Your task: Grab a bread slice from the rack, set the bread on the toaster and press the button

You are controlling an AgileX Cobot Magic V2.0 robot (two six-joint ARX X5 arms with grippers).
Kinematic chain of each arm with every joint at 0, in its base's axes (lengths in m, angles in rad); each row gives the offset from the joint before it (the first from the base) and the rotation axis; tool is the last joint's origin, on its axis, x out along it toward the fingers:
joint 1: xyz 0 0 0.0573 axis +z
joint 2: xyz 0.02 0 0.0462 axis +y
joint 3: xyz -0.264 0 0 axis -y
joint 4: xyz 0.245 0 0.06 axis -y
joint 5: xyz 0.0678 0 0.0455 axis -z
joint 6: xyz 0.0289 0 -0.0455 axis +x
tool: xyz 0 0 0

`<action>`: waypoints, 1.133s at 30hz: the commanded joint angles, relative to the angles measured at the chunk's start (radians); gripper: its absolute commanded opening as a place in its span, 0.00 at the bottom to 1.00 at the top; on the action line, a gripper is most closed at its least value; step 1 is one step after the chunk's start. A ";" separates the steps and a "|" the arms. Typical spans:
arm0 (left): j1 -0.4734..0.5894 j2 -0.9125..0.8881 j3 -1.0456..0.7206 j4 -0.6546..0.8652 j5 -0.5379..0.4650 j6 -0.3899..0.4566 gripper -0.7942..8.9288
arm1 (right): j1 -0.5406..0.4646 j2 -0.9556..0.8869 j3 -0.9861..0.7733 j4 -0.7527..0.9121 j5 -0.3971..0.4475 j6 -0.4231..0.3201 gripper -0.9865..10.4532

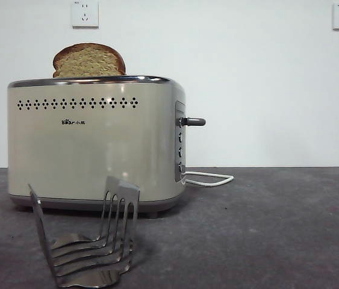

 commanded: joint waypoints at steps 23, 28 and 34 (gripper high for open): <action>0.004 0.083 -0.011 0.007 0.024 -0.014 0.11 | -0.002 -0.003 0.002 0.160 0.000 0.000 0.09; 0.004 0.102 -0.011 0.006 0.024 -0.014 0.11 | -0.028 -0.113 -0.040 0.230 0.018 -0.114 0.09; 0.004 0.127 -0.011 0.006 0.024 -0.014 0.11 | -0.121 -0.335 -0.257 0.342 0.011 -0.100 0.09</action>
